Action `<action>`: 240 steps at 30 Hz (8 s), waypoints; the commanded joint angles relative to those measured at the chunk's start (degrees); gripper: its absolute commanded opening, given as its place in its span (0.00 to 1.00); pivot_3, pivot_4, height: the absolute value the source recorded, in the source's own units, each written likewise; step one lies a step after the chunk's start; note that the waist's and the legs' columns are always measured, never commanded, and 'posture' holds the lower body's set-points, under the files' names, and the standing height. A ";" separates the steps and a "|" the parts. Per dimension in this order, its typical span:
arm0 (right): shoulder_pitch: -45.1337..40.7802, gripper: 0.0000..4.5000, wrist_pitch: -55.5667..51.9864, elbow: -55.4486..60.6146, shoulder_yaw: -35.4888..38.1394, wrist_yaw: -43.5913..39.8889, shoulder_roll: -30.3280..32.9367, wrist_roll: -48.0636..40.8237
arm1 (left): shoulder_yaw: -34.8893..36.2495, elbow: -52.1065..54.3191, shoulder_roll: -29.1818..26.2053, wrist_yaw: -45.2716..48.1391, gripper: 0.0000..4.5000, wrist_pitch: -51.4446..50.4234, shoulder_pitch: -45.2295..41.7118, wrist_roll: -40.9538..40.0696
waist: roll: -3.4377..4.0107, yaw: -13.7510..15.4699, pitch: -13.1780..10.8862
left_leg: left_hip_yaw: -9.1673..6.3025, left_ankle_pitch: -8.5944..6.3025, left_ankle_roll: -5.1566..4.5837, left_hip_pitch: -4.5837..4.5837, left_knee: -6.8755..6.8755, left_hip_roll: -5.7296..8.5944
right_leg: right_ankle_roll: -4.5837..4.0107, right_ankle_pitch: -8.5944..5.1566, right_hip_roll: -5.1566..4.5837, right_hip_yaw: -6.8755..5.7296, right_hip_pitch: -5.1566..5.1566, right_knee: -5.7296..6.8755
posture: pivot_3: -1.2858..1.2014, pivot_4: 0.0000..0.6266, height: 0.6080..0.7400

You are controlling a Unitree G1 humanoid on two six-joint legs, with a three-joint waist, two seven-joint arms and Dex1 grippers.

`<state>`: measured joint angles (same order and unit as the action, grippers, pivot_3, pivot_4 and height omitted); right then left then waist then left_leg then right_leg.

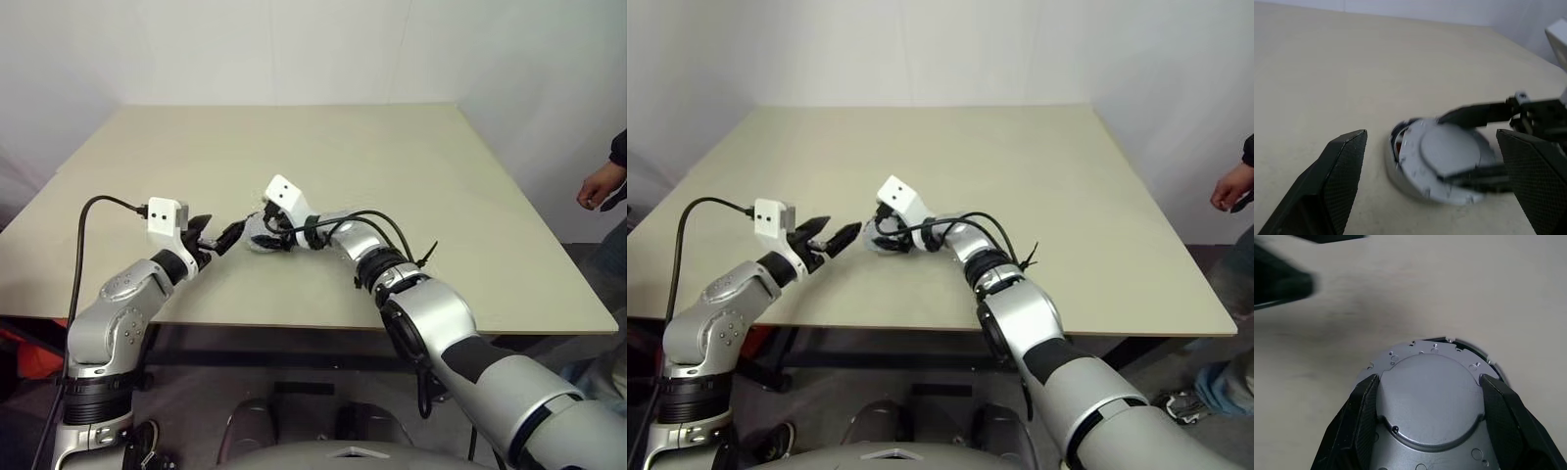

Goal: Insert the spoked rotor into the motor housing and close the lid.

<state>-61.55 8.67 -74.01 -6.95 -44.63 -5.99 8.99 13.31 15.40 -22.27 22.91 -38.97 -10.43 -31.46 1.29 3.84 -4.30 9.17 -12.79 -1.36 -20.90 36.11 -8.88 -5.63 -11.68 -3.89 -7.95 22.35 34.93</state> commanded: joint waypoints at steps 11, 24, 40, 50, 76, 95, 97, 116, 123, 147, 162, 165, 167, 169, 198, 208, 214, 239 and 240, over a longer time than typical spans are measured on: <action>2.45 0.70 1.03 5.32 -0.95 -2.96 -1.32 -0.73 | 1.46 1.82 -0.66 -0.27 1.00 0.67 -0.34 -0.48 | -0.02 -0.11 0.01 | 0.05 0.00 0.00 0.07 0.00 -0.01 | 0.00 0.00 0.01 0.04 -0.03 0.01 | 0.52 0.00 1.00; -1.17 0.70 9.26 4.44 -4.47 -2.35 -0.09 2.78 | 0.63 1.80 -0.26 -0.25 1.00 0.74 -0.35 -0.29 | -0.03 0.01 0.01 | 0.04 0.00 0.00 0.05 0.00 0.00 | 0.01 -0.01 0.00 0.04 -0.02 0.01 | 0.52 0.00 1.00; -1.46 0.70 11.71 3.15 -5.76 -5.79 -2.16 3.62 | 0.54 2.62 0.08 -0.96 1.00 0.97 0.35 -0.32 | -0.04 0.09 0.01 | 0.04 -0.02 -0.03 0.01 0.02 0.00 | -0.01 0.00 0.00 0.04 -0.01 0.02 | 0.52 0.00 1.00; -0.49 0.70 1.10 1.65 -2.58 1.37 -0.03 1.58 | 0.21 2.14 0.01 -0.97 1.00 1.06 -0.24 -0.21 | -0.03 0.56 0.01 | 0.05 -0.01 -0.02 0.08 0.02 0.00 | 0.01 -0.01 0.00 0.10 -0.22 0.03 | 0.52 0.00 1.00; 5.34 0.70 -4.97 3.82 -3.70 2.69 2.48 1.47 | 0.42 1.03 -0.19 -1.00 1.00 1.32 -0.86 0.11 | -0.02 1.92 0.02 | 0.86 0.01 0.02 0.36 0.01 -0.39 | 0.93 -0.55 -0.17 0.60 -1.40 -0.01 | 0.52 0.00 1.00; 6.96 0.70 -6.66 6.20 -5.04 0.73 2.22 1.44 | 0.68 1.20 -0.19 -1.14 1.00 1.42 -0.51 0.06 | -0.03 1.60 0.08 | 0.86 0.01 0.02 0.37 0.01 -0.39 | 0.81 -0.59 -0.16 0.64 -1.39 -0.01 | 0.52 0.00 1.00; 7.09 0.70 -6.70 6.36 -4.97 0.76 2.20 1.38 | 0.67 1.25 -0.19 -1.13 1.00 1.41 -0.48 0.05 | -0.04 1.60 0.10 | 0.87 0.02 0.02 0.37 0.01 -0.39 | 0.78 -0.60 -0.17 0.64 -1.39 -0.01 | 0.52 0.00 1.00; 6.79 0.70 -7.00 5.99 -3.56 5.93 0.53 0.52 | 3.13 0.61 -4.40 1.33 1.00 -0.14 0.39 -1.02 | -0.04 1.34 0.12 | 0.87 0.01 0.02 0.85 -0.10 -0.39 | 1.07 -0.85 -0.15 0.67 -1.67 0.09 | 0.52 0.00 1.00; 7.62 0.70 -6.97 6.05 -3.99 5.47 0.67 0.81 | 3.00 0.37 -4.69 1.33 1.00 -0.08 0.37 -0.90 | -0.05 1.36 0.13 | 0.87 0.01 0.03 0.89 -0.10 -0.39 | 1.07 -0.85 -0.15 0.68 -1.72 0.09 | 0.52 0.00 1.00; 8.95 0.70 -8.36 7.74 -5.69 1.98 0.32 1.99 | 2.85 0.13 -4.67 1.13 1.00 0.09 0.26 -0.61 | -0.06 1.26 0.15 | 0.91 0.00 0.00 0.91 -0.13 -0.33 | 1.07 -0.91 -0.14 0.82 -1.69 0.07 | 0.52 0.00 1.00; 6.71 0.70 -8.12 6.02 -8.52 4.15 -0.94 3.19 | 2.61 0.70 -4.10 0.64 1.00 0.07 0.76 -0.74 | -0.04 0.39 0.22 | 0.90 0.00 0.01 0.98 -0.21 -0.32 | 1.08 -0.93 -0.13 0.83 -1.70 0.09 | 0.52 0.00 1.00; 5.75 0.70 -7.99 5.52 -8.93 4.45 -1.13 3.12 | 2.51 0.90 -3.94 0.56 1.00 0.07 0.91 -0.74 | -0.03 0.29 0.22 | 0.90 0.00 0.01 0.99 -0.21 -0.32 | 1.08 -0.93 -0.14 0.83 -1.70 0.09 | 0.52 0.00 1.00; 5.36 0.70 -7.87 5.26 -9.19 4.48 -1.16 3.17 | 2.46 1.03 -3.84 0.49 1.00 0.02 0.97 -0.74 | -0.03 0.27 0.22 | 0.90 0.00 0.01 1.00 -0.22 -0.32 | 1.08 -0.93 -0.14 0.83 -1.69 0.10 | 0.52 0.00 1.00; 4.94 0.70 -7.73 4.91 -9.42 4.51 -1.23 3.18 | 2.41 1.13 -3.75 0.43 1.00 0.00 1.01 -0.75 | -0.03 0.25 0.21 | 0.90 0.00 0.01 1.01 -0.22 -0.32 | 1.08 -0.93 -0.13 0.83 -1.70 0.11 | 0.52 0.00 1.00; -1.12 0.70 -7.08 5.36 -8.35 3.54 -0.53 2.12 | 1.53 0.92 -2.71 0.12 1.00 0.53 1.17 -0.30 | -0.02 0.12 0.20 | 0.90 0.01 0.03 0.85 -0.37 -0.32 | 0.93 -1.02 -0.08 0.88 -1.39 0.19 | 0.52 0.00 1.00; -1.85 0.70 -7.19 8.57 -7.96 0.72 -0.35 1.34 | 1.43 0.59 -2.70 0.27 1.00 0.82 0.91 -0.11 | -0.04 0.14 0.16 | 0.91 0.01 0.03 0.73 -0.37 -0.32 | 0.91 -1.03 -0.08 0.88 -1.29 0.21 | 0.52 0.00 1.00; -0.56 0.70 -8.46 6.63 -8.09 1.64 -1.23 1.78 | 1.45 0.66 -2.76 0.27 1.00 0.76 0.91 -0.01 | -0.05 0.10 0.17 | 0.91 0.01 0.03 0.69 -0.41 -0.33 | 0.55 -0.99 -0.06 0.88 -1.24 0.21 | 0.52 0.00 1.00; -0.37 0.70 -8.32 3.07 -10.54 6.25 -3.33 4.12 | 1.84 1.37 -2.80 -0.11 1.00 0.50 1.68 -0.18 | -0.04 0.19 0.17 | 0.90 0.07 0.13 0.94 -0.68 -0.33 | 0.85 -1.25 -0.03 0.88 -1.31 0.29 | 0.52 0.00 1.00; -0.38 0.70 -8.30 3.02 -10.58 6.31 -3.34 4.11 | 1.84 1.37 -2.80 -0.11 1.00 0.50 1.68 -0.18 | -0.04 0.19 0.17 | 0.90 0.07 0.14 0.94 -0.69 -0.33 | 0.86 -1.26 -0.03 0.88 -1.31 0.29 | 0.52 0.00 1.00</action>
<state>-62.05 1.52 -68.88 -16.43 -39.72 -7.76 10.94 14.48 14.44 -24.75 22.92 -39.19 -8.49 -31.42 1.25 4.03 -4.13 10.07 -12.72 -1.22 -19.95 35.41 -9.21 -4.77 -12.94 -3.92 -7.07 21.04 35.22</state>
